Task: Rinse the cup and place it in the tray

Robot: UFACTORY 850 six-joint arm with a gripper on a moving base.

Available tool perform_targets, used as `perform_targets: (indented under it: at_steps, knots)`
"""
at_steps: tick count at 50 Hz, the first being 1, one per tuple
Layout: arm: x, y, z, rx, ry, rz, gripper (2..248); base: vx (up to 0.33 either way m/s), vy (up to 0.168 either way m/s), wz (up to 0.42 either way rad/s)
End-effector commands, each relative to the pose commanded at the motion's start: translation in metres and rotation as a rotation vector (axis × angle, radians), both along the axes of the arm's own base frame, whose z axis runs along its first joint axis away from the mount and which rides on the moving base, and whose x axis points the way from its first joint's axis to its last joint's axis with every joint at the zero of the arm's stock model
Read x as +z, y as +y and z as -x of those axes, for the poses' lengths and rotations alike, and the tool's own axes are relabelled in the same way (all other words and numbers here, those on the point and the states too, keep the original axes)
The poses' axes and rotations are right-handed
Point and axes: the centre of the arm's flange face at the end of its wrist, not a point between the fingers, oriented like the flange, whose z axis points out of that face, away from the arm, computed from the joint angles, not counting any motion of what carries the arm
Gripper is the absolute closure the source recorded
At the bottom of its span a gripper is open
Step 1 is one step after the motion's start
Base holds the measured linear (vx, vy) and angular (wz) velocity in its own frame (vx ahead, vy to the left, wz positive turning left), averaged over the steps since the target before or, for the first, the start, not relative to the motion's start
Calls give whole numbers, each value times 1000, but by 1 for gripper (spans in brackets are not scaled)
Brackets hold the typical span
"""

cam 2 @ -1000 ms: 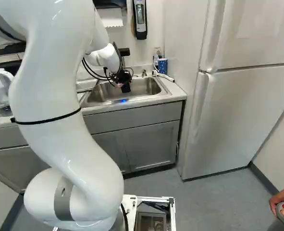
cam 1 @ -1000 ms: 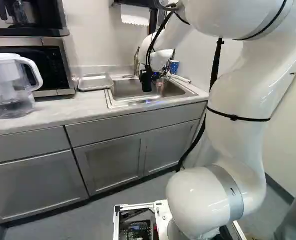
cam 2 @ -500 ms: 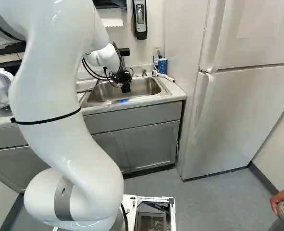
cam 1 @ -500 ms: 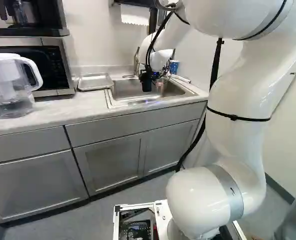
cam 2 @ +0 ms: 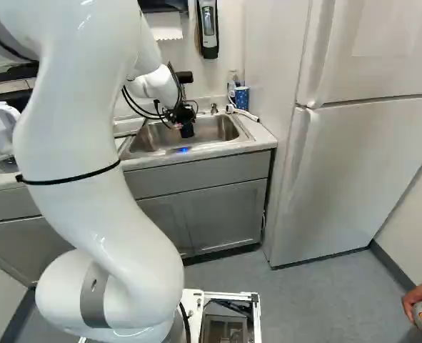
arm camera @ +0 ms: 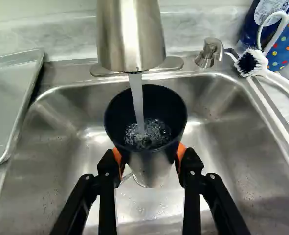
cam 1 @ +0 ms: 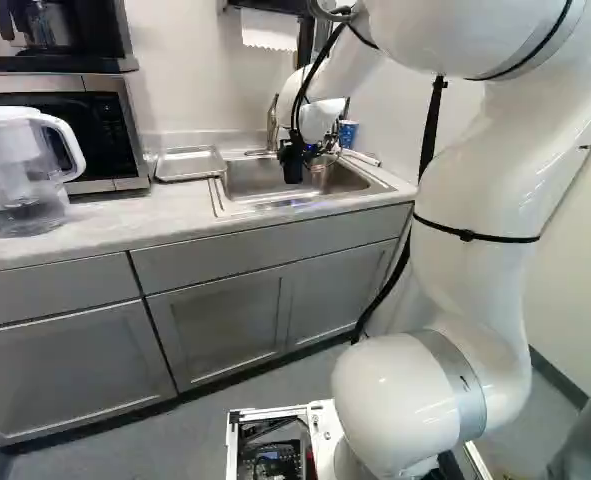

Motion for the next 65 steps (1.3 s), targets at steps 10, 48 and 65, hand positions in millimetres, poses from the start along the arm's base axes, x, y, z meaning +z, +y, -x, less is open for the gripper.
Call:
perform_targets:
  at_steps: [10,48,65]
  knots:
    - [0,0,0,0,0,0,129,0,0,0]
    - [0,0,0,0,0,0,129,0,0,0]
    - [0,0,0,0,0,0,129,0,0,0]
